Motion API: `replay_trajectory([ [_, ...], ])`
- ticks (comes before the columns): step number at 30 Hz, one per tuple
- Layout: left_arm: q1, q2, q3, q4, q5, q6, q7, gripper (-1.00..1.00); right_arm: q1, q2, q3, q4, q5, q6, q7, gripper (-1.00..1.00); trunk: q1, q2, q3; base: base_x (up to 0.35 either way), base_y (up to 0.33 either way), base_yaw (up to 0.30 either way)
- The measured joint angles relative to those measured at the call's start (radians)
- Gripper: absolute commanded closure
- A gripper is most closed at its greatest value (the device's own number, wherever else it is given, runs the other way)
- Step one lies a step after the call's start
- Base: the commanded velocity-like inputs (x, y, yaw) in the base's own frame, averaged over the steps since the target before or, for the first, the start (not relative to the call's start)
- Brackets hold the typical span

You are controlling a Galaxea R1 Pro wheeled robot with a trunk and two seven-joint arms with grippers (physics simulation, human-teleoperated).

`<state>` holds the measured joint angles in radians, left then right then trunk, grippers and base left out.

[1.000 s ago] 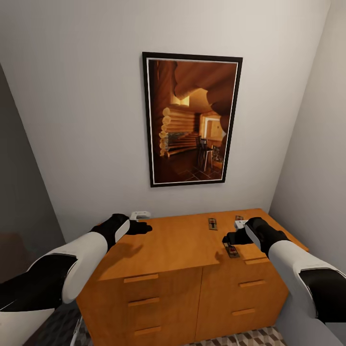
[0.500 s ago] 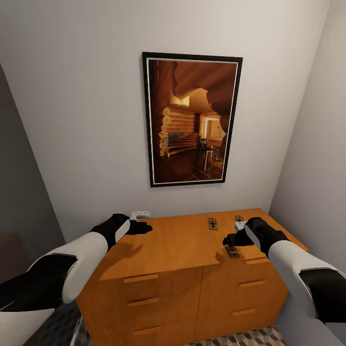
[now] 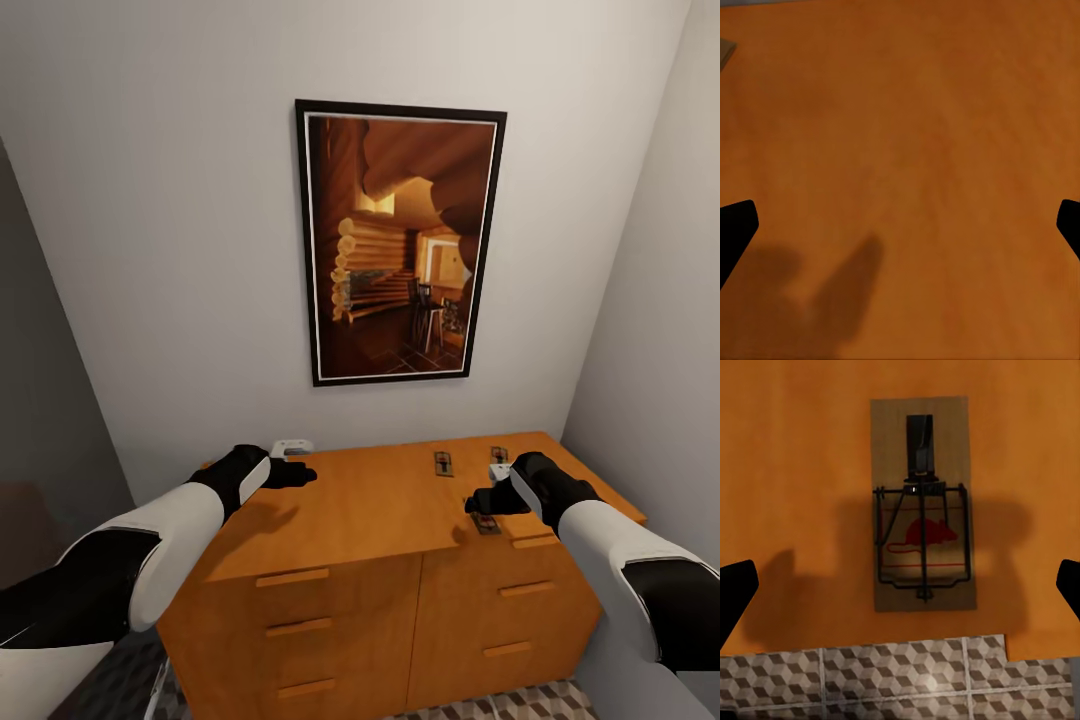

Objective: Take the four mousetraps from the cabinet in the bathroom and place them on the bathroom floor. Make sure all four end up on the same floor surface, and ensure that at least two of them are either under or directly next to the same bathroom sink.

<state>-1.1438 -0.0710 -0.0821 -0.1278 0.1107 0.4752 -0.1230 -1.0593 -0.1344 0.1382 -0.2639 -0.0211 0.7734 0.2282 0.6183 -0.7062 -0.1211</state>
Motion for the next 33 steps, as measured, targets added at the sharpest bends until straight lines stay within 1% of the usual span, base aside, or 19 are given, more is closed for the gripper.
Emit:
replay_trajectory([
  [6,0.000,0.000,0.000,0.000,0.000,-0.001,0.000,-1.00,0.000,-0.001,-0.002,0.000,-0.001,0.001,-0.001,-1.00,0.023,-0.042,-0.019,0.000,0.000,0.000],
  [26,0.000,-0.001,0.000,0.000,0.001,-0.005,0.000,-1.00,0.000,-0.001,-0.003,0.000,-0.001,0.002,-0.004,-1.00,0.023,-0.042,-0.019,0.000,0.000,0.000],
  [33,0.000,-0.001,0.000,0.000,0.001,-0.004,-0.001,-1.00,0.000,-0.001,-0.003,0.000,-0.001,0.001,-0.005,-1.00,0.050,-0.091,-0.041,0.000,0.000,0.000],
])
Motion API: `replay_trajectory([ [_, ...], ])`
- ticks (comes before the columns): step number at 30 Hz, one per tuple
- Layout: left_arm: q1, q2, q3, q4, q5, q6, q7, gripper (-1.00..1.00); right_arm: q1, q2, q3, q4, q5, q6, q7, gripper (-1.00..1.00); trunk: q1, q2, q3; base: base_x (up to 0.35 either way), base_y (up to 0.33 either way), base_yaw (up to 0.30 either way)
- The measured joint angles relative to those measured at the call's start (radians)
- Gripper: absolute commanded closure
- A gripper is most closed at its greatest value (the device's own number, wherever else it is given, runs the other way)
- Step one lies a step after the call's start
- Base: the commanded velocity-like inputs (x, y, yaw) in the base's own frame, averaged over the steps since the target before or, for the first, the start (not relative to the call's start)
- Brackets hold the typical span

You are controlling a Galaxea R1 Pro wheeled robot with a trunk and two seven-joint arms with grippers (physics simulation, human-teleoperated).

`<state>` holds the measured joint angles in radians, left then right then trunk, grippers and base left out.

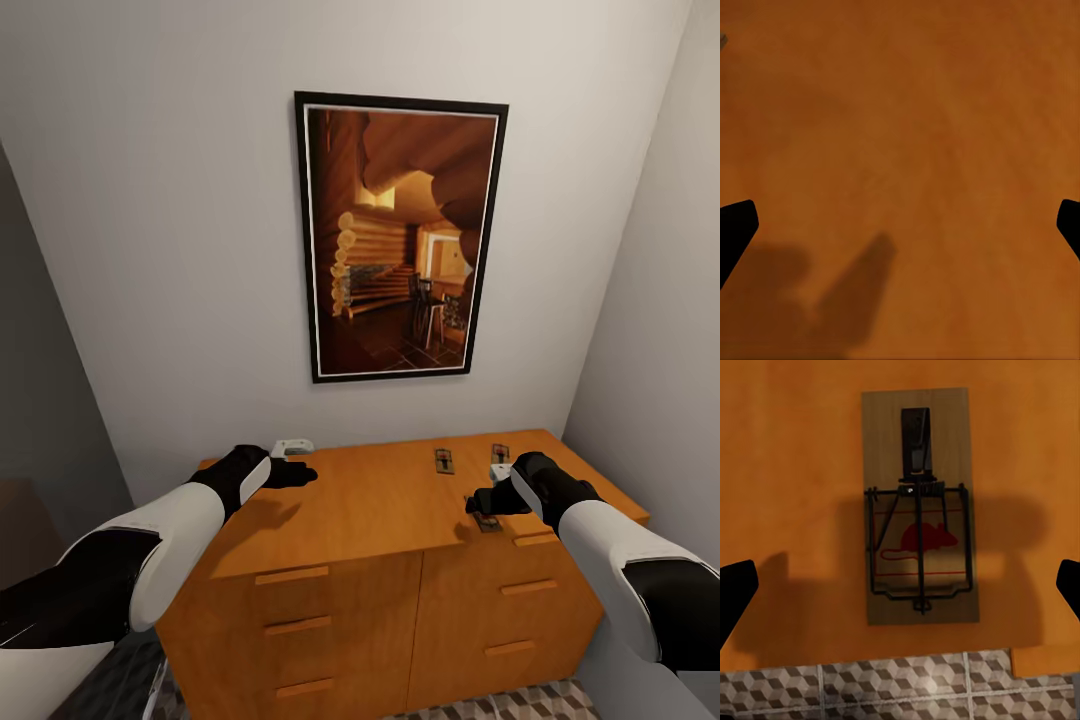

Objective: Take the four mousetraps from the cabinet in the bathroom and place them on the bathroom floor. Make sure all four end up on the same floor surface, and ensure that at least two of them are either under or directly next to the same bathroom sink.

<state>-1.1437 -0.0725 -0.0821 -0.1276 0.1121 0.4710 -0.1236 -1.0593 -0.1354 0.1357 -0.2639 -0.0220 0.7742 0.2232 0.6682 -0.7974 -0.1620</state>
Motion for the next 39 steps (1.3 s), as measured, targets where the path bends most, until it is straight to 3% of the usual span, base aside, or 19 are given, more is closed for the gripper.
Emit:
replay_trajectory([
  [9,0.000,0.000,0.000,-0.001,0.000,0.000,-0.001,-1.00,0.000,0.000,-0.001,0.000,0.001,0.000,0.000,-1.00,0.035,-0.063,-0.028,0.000,0.000,0.000],
  [26,0.000,-0.002,0.000,-0.001,0.000,-0.002,0.001,-1.00,0.000,-0.019,-0.002,0.000,0.000,0.001,0.000,-1.00,0.035,-0.063,-0.028,0.000,0.000,0.000],
  [39,0.000,-0.004,0.000,-0.001,0.000,-0.002,0.000,-1.00,0.000,-0.064,-0.004,-0.008,-0.003,0.000,0.000,-1.00,0.035,-0.063,-0.028,0.000,0.000,0.000],
])
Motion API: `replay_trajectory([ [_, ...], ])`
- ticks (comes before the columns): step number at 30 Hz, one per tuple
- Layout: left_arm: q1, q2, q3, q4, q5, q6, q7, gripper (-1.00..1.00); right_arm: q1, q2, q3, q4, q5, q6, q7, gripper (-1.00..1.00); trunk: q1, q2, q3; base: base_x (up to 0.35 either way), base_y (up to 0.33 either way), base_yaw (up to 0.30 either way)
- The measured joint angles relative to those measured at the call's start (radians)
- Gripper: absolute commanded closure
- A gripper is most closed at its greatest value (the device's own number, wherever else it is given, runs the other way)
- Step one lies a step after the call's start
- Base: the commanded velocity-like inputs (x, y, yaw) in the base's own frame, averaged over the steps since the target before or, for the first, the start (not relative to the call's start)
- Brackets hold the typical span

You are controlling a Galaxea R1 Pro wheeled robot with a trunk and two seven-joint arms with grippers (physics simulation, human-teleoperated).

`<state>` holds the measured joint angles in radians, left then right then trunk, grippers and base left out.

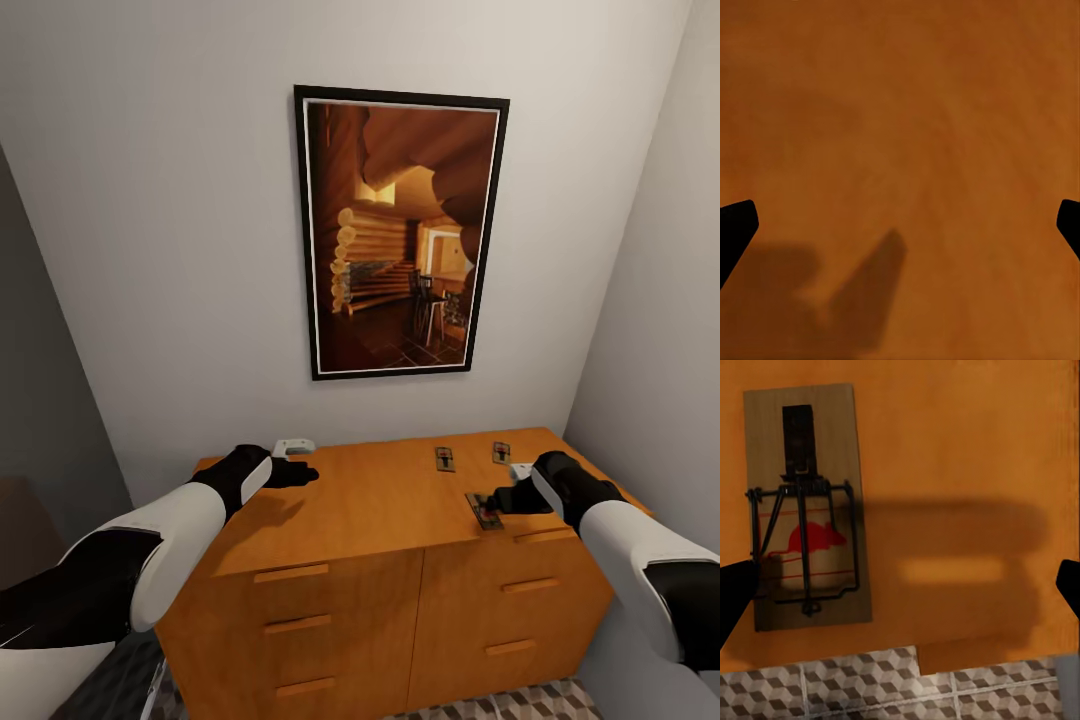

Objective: Take the four mousetraps from the cabinet in the bathroom and place them on the bathroom floor. Make sure all four end up on the same floor surface, and ensure that at least two of them are either under or directly next to the same bathroom sink.

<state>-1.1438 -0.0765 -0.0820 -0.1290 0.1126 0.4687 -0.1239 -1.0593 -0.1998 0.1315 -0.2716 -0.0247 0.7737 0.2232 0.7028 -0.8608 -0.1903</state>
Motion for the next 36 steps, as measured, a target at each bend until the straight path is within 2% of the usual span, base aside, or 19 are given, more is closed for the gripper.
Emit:
replay_trajectory([
  [10,0.000,-0.001,0.000,0.000,0.000,0.000,0.000,-1.00,0.000,-0.008,0.000,-0.004,-0.001,-0.001,0.000,-1.00,0.000,0.000,0.000,0.000,0.000,0.000],
  [36,0.000,-0.002,0.000,-0.001,0.000,0.000,0.000,-1.00,0.000,0.009,0.001,-0.006,-0.001,-0.008,0.002,-1.00,0.000,0.000,0.000,0.000,0.000,0.000],
])
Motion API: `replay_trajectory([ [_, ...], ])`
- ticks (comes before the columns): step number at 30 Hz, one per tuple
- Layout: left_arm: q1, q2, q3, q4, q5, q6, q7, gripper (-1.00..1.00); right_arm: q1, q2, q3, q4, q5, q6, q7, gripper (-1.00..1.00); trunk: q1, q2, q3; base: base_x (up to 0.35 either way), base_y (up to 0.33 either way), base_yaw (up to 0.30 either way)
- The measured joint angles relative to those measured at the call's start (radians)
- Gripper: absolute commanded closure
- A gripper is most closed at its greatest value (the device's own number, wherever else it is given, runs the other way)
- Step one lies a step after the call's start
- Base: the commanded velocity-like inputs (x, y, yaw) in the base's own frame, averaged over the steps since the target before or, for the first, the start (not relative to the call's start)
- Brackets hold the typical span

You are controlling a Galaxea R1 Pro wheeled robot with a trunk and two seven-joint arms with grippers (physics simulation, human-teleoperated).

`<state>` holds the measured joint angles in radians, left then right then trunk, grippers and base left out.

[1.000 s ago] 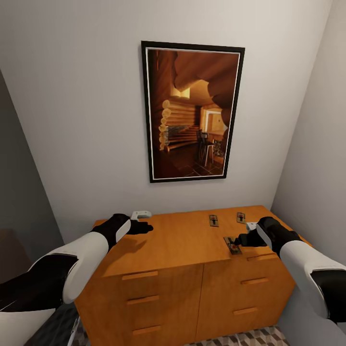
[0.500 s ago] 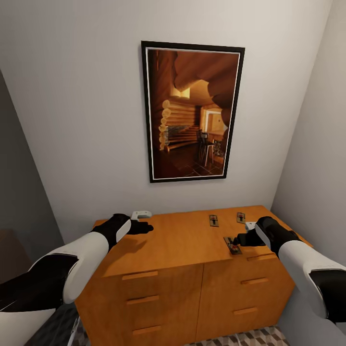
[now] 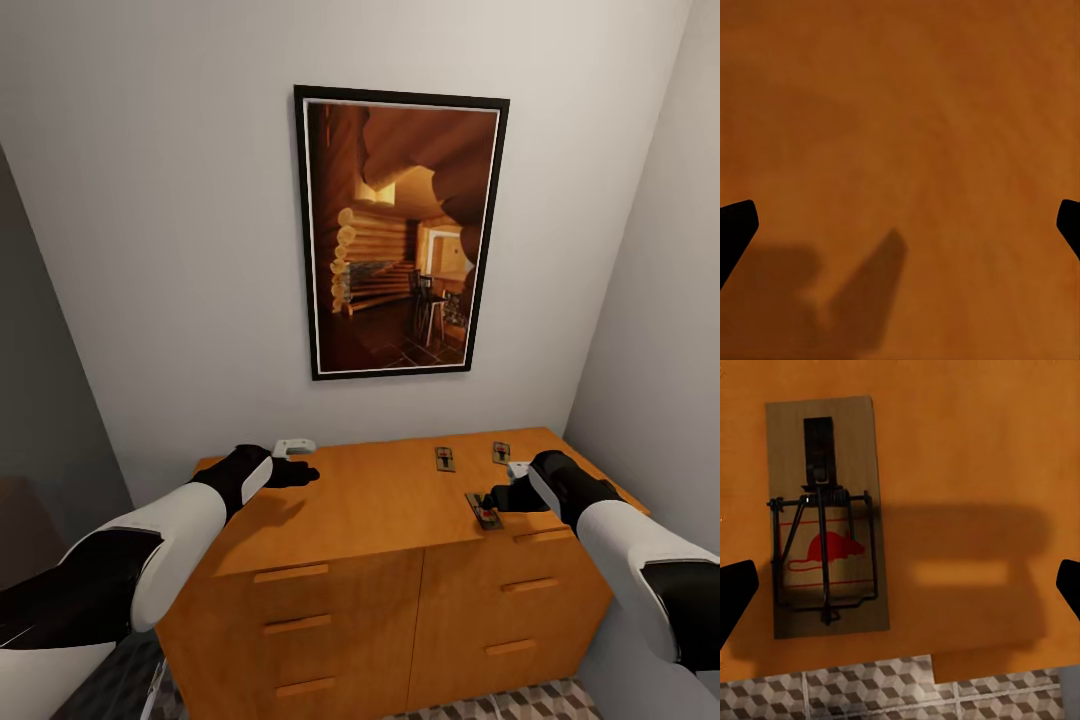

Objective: Take the four mousetraps from the cabinet in the bathroom and place them on the bathroom floor. Make sure all four end up on the same floor surface, and ensure that at least two of them are either under or directly next to the same bathroom sink.

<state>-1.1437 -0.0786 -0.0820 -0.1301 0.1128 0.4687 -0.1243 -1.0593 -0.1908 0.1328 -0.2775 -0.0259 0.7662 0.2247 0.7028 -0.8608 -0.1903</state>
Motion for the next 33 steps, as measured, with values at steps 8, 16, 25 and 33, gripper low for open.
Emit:
replay_trajectory([
  [8,0.000,0.000,0.000,0.001,0.001,0.000,0.000,-1.00,0.000,0.002,0.000,0.000,0.000,-0.003,0.000,-1.00,0.000,0.000,0.000,0.000,0.000,0.000],
  [16,0.000,0.000,0.000,0.001,0.001,0.000,0.000,-1.00,0.000,0.002,0.000,0.000,0.000,-0.004,0.000,-1.00,0.000,0.000,0.000,0.000,0.000,0.000],
  [25,0.000,0.000,0.000,0.000,0.001,0.000,0.000,-1.00,0.000,0.002,0.000,0.000,-0.001,-0.005,0.000,-1.00,0.015,-0.028,-0.012,0.000,0.000,0.000],
  [33,0.000,0.001,0.000,0.001,0.001,0.000,-0.001,-1.00,0.000,0.002,0.000,0.000,-0.001,-0.005,0.000,-1.00,0.046,-0.084,-0.038,0.000,0.000,0.000],
])
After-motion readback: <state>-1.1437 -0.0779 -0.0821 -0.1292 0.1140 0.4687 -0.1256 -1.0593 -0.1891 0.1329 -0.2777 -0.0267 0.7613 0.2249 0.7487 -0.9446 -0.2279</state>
